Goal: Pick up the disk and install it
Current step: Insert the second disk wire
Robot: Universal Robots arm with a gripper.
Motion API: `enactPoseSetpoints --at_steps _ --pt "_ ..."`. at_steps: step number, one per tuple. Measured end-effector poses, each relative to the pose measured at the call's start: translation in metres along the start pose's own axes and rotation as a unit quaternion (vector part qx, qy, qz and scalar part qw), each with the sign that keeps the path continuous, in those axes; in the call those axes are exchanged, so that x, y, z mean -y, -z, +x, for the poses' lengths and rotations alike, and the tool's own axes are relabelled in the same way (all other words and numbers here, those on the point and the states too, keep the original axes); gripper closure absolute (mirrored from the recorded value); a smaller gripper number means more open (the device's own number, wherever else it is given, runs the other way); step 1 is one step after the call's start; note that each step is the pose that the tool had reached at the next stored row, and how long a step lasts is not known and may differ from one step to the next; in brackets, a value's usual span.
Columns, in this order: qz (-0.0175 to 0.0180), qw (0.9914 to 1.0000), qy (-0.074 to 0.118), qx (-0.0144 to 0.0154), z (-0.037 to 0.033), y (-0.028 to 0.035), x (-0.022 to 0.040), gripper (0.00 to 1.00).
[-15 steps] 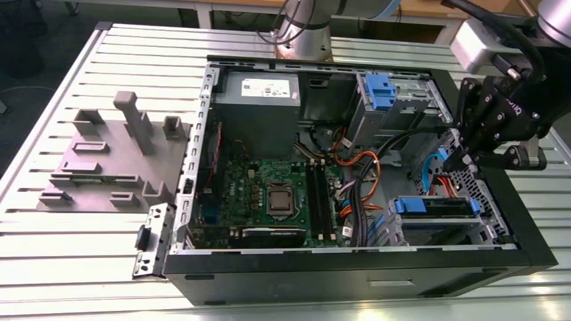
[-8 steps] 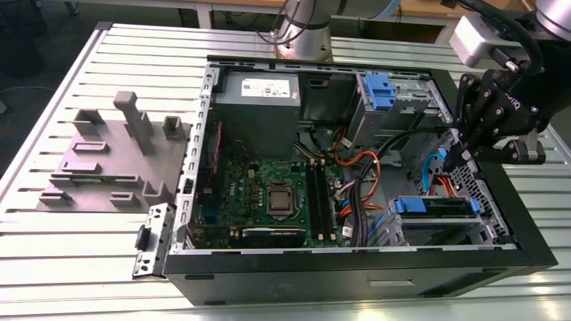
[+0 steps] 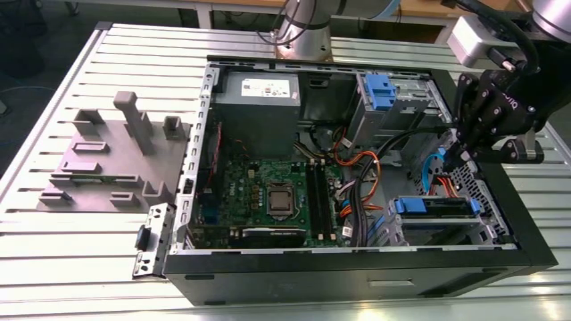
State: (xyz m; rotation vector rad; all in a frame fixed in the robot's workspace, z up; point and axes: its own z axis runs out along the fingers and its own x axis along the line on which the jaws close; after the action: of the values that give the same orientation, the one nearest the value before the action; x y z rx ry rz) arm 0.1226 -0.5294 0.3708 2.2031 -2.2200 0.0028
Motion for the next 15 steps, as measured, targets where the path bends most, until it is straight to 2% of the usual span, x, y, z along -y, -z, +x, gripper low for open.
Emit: enactPoseSetpoints --at_steps 1,2,3,15 --pt "0.0 1.0 0.0 0.0 -0.0002 0.0 0.0 0.83" --pt "0.0 1.0 0.0 -0.0001 -0.0002 0.0 0.0 0.83" --pt "0.0 1.0 0.0 0.0 -0.0002 0.0 0.0 0.76" --pt "0.0 1.0 0.0 -0.0005 -0.0035 -0.0014 0.0 0.76"
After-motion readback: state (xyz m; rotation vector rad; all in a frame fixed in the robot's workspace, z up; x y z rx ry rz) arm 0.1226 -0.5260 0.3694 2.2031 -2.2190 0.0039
